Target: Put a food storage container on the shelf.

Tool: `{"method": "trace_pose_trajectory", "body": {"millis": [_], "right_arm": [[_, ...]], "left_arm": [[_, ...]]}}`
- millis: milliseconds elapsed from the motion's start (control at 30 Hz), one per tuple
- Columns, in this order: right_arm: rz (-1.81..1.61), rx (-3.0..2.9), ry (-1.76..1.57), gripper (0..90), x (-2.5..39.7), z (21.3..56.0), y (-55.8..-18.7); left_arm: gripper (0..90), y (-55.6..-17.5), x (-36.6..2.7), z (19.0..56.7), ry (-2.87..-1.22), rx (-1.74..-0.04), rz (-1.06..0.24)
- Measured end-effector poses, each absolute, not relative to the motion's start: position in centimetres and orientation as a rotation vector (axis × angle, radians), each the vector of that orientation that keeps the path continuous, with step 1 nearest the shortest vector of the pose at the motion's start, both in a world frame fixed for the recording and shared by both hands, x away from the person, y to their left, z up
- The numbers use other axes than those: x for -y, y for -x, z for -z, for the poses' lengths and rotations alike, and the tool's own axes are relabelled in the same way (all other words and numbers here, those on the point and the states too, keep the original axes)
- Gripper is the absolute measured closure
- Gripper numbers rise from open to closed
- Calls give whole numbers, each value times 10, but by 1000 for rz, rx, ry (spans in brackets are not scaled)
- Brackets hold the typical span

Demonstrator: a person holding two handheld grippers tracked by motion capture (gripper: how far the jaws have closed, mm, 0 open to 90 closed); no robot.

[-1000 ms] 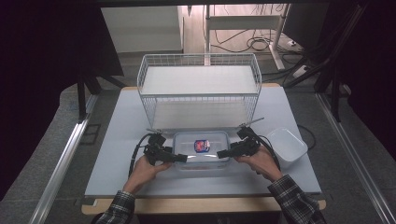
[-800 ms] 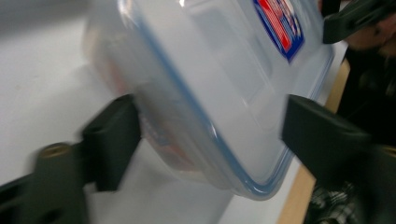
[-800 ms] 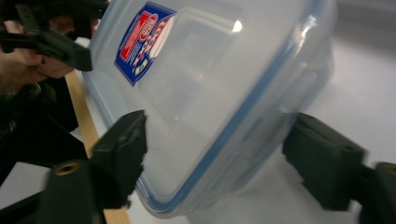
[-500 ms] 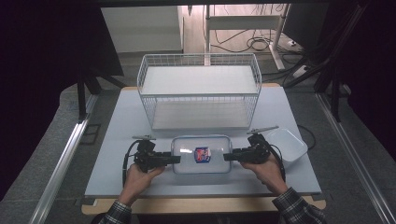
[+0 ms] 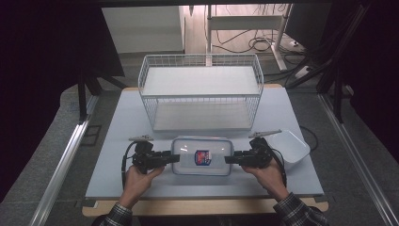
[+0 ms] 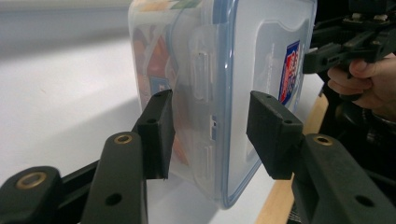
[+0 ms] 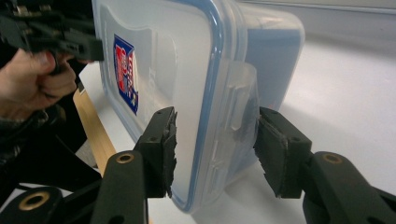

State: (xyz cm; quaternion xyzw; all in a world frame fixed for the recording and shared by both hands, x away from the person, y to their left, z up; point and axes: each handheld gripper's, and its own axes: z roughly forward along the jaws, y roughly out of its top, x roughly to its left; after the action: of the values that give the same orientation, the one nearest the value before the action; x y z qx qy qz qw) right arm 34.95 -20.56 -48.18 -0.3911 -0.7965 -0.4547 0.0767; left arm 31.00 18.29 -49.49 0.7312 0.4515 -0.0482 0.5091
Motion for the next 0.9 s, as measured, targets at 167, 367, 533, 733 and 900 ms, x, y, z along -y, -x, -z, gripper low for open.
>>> {"method": "trace_pose_trajectory", "body": {"millis": [167, 367, 533, 733, 900], "right_arm": [[1408, 2400, 1159, 502, 204, 476, -348], [1464, 2420, 1143, 503, 204, 462, -348], [1524, 2434, 1129, 504, 204, 447, -350], [1573, 2452, 1095, 503, 205, 431, -353], [1600, 2459, 1076, 502, 204, 421, -357]], "left_arm": [[524, -309, -184, 490, -1745, -1079, 104], [523, -311, -184, 475, -1739, -1053, 63], [523, -312, -184, 462, -1716, -1039, 40], [524, -314, -184, 448, -1718, -1016, 10], [523, -315, -185, 432, -1719, -1004, -28]]}}
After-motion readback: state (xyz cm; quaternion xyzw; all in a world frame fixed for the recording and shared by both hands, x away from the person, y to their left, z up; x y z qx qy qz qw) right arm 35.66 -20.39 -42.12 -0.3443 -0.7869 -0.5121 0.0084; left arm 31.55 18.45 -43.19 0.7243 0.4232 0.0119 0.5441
